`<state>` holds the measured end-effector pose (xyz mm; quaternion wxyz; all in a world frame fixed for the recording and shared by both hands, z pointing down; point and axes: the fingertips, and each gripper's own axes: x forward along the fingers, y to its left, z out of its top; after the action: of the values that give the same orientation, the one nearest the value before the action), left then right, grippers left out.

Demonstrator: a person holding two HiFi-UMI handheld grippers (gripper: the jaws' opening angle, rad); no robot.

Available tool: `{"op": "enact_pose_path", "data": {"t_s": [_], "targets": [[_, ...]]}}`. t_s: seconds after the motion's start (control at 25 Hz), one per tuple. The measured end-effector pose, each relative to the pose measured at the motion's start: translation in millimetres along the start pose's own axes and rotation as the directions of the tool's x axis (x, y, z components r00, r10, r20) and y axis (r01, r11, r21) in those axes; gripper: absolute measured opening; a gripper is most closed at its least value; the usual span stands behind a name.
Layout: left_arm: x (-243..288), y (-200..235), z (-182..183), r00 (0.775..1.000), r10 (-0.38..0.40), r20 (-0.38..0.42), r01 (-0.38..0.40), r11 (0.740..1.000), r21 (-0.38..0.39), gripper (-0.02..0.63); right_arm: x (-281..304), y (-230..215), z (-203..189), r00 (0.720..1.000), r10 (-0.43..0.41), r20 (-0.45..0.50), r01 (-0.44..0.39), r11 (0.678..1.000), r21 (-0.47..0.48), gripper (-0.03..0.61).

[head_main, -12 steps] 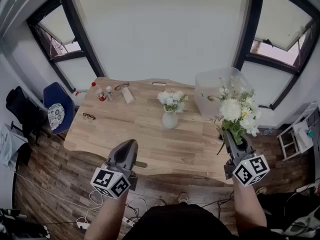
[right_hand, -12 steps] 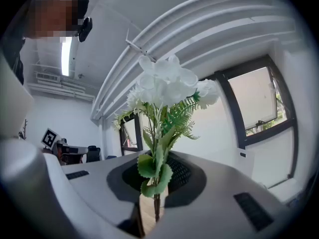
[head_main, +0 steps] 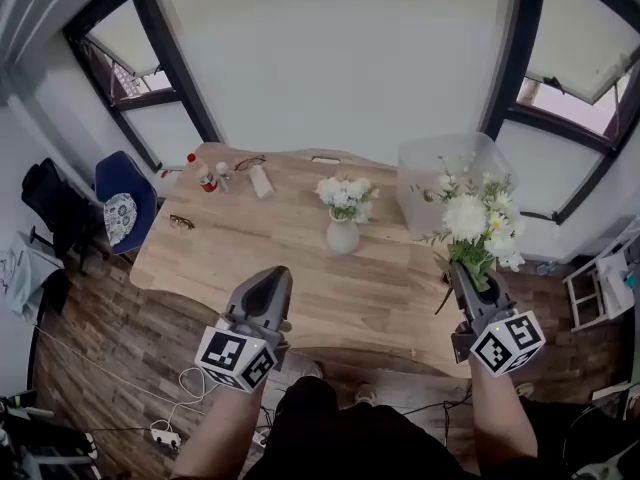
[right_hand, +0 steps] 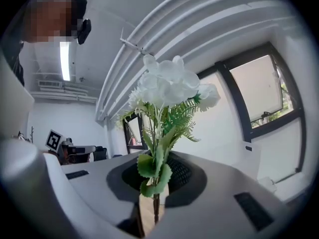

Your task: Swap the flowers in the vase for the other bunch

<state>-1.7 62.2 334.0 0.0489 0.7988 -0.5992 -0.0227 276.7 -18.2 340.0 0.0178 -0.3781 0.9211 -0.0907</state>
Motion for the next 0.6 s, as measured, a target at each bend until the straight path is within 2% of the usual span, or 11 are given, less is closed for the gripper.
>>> {"op": "enact_pose_path", "data": {"t_s": [0.36,0.6], "targets": [[47,42,-11,0.998,-0.068,-0.003,0.068,0.998,0.002,0.011,25,-14,2,0.996,-0.068,0.061,0.068,0.998,0.004,0.071],[105,78,-16,0.984,-0.171,-0.045,0.171,0.985,0.006,0.019,69,-20,15,0.988,-0.136,0.075,0.136,0.991,0.008,0.071]]}}
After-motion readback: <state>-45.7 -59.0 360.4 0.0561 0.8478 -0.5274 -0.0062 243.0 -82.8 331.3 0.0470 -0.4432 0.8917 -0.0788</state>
